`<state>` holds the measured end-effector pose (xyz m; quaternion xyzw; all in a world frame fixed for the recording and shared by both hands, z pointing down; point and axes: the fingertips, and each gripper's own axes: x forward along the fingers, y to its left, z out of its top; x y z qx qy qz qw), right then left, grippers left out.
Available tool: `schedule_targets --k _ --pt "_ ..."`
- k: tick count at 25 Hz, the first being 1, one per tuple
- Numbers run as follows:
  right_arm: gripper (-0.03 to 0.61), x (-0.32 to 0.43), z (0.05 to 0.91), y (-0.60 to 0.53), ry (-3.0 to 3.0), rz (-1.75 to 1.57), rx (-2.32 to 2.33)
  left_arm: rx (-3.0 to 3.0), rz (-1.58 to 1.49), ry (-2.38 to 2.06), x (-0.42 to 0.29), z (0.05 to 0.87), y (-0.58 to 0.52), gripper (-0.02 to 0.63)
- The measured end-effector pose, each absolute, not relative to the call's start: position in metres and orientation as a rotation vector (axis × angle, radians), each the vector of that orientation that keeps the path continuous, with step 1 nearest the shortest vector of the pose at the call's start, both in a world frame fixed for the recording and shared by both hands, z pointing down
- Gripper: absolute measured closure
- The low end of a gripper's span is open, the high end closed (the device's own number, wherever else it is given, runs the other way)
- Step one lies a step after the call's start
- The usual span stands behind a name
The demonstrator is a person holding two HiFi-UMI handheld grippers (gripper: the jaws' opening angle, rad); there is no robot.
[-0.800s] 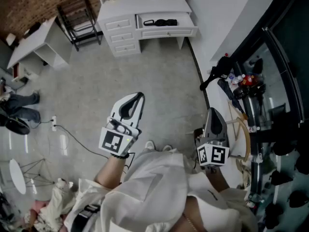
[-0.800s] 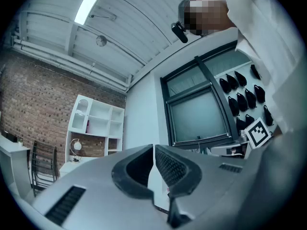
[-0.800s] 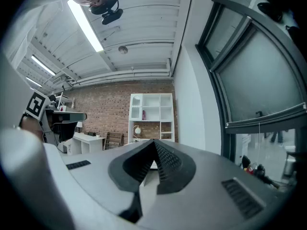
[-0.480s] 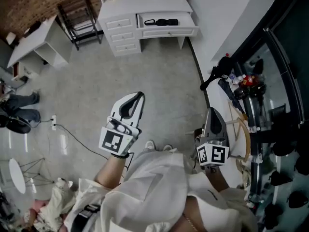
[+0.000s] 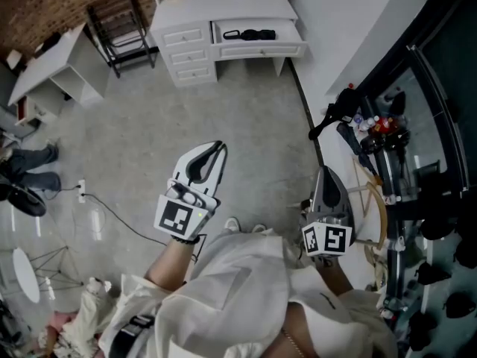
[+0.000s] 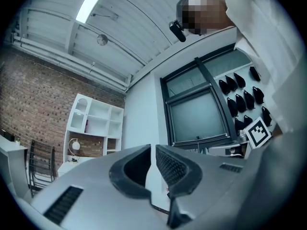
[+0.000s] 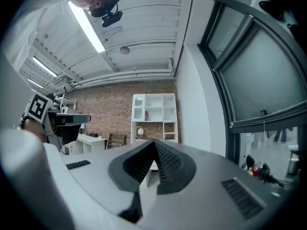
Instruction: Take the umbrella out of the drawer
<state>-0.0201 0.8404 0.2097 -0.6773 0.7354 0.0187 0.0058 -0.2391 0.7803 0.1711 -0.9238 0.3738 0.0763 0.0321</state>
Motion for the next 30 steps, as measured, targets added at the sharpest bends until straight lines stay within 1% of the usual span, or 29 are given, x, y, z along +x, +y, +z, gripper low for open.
schedule_targets --k 3,4,5,7,9,12,15,18,30 --pt "0.561 -0.028 0.209 0.838 2.292 0.064 -2.131 -2.868 0.248 1.102 -0.24 0.17 0.778 0.57" --pt "0.561 -0.031 0.209 0.838 2.287 0.066 -2.134 -2.877 0.25 1.082 -0.241 0.17 0.778 0.539" --pt "0.561 -0.033 0.209 0.837 2.283 0.068 -2.137 -2.887 0.25 1.06 -0.241 0.171 0.777 0.482" --pt "0.56 -0.037 0.212 0.837 2.272 0.07 -2.15 -2.912 0.253 1.017 -0.239 0.173 0.775 0.41" --pt "0.561 -0.041 0.215 0.837 2.262 0.061 -2.164 -2.936 0.25 0.982 -0.237 0.174 0.774 0.315" --pt "0.561 -0.047 0.219 0.836 2.26 0.045 -2.175 -2.949 0.237 0.965 -0.238 0.176 0.771 0.253" --pt "0.561 -0.05 0.221 0.835 2.263 0.032 -2.181 -2.966 0.256 0.985 -0.24 0.176 0.766 0.221" --pt "0.561 -0.05 0.219 0.829 2.267 0.034 -2.182 -2.973 0.27 0.994 -0.24 0.174 0.759 0.208" --pt "0.561 -0.046 0.227 0.79 2.276 0.012 -2.162 -2.973 0.225 0.995 -0.232 0.183 0.723 0.202"
